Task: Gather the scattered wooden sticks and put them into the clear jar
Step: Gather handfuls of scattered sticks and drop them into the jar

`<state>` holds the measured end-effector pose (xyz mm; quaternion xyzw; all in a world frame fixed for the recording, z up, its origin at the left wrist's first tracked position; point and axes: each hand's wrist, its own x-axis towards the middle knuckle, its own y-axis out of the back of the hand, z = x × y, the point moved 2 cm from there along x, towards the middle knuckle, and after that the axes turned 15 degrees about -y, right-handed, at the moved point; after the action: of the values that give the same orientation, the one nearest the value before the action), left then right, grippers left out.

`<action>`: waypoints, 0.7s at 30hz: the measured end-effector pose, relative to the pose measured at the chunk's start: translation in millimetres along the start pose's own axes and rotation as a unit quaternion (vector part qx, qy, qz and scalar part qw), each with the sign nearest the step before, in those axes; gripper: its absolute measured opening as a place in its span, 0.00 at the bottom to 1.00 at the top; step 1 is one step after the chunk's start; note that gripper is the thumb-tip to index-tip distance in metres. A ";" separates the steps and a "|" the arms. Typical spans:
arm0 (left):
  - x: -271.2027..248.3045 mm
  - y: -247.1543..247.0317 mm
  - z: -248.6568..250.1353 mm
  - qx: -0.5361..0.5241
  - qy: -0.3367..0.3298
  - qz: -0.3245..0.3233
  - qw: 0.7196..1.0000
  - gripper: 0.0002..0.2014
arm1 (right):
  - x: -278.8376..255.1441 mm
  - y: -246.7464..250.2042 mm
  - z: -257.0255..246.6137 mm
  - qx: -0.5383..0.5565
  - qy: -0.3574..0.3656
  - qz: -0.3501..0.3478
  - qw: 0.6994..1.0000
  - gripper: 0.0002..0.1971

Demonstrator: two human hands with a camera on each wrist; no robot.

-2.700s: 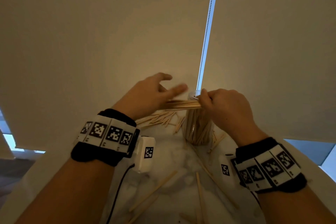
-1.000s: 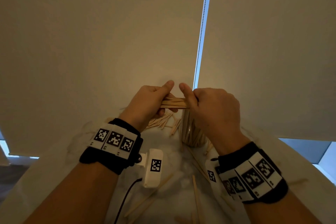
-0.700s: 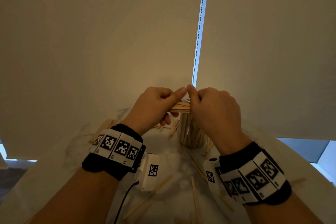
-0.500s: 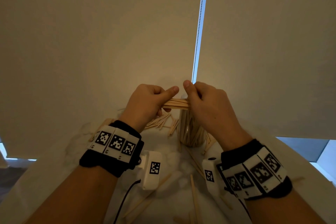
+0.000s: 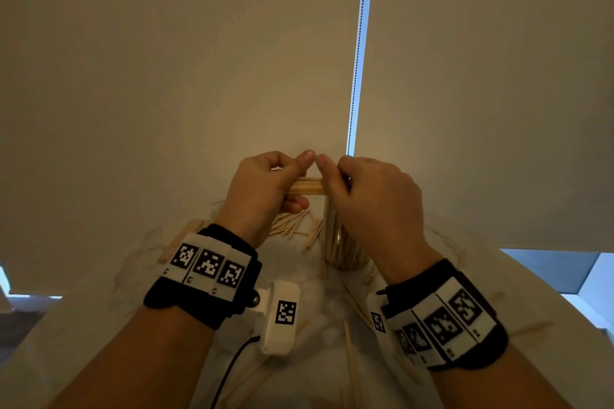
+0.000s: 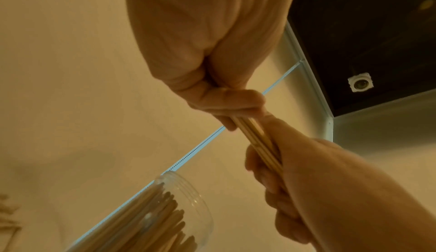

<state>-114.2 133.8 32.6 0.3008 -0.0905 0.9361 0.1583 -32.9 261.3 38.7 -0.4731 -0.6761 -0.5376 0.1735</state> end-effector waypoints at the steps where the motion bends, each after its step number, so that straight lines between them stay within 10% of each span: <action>1: 0.7 1.8 -0.4 -0.008 -0.004 0.017 1.000 0.18 | -1.4 1.6 -2.6 0.007 0.005 0.023 1.000 0.27; 7: 1.6 -0.9 -1.3 -0.023 0.006 0.044 0.999 0.17 | 0.0 6.7 -0.1 0.021 -0.005 0.100 0.995 0.27; 21: -2.9 -19.9 -22.0 0.034 0.081 0.002 0.996 0.16 | 67.1 26.9 69.9 -0.034 -0.195 0.027 0.980 0.27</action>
<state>-116.7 157.5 14.7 0.2289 -0.0458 0.9602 0.1531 -24.5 353.3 78.5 -0.5927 -0.6652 -0.4527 0.0363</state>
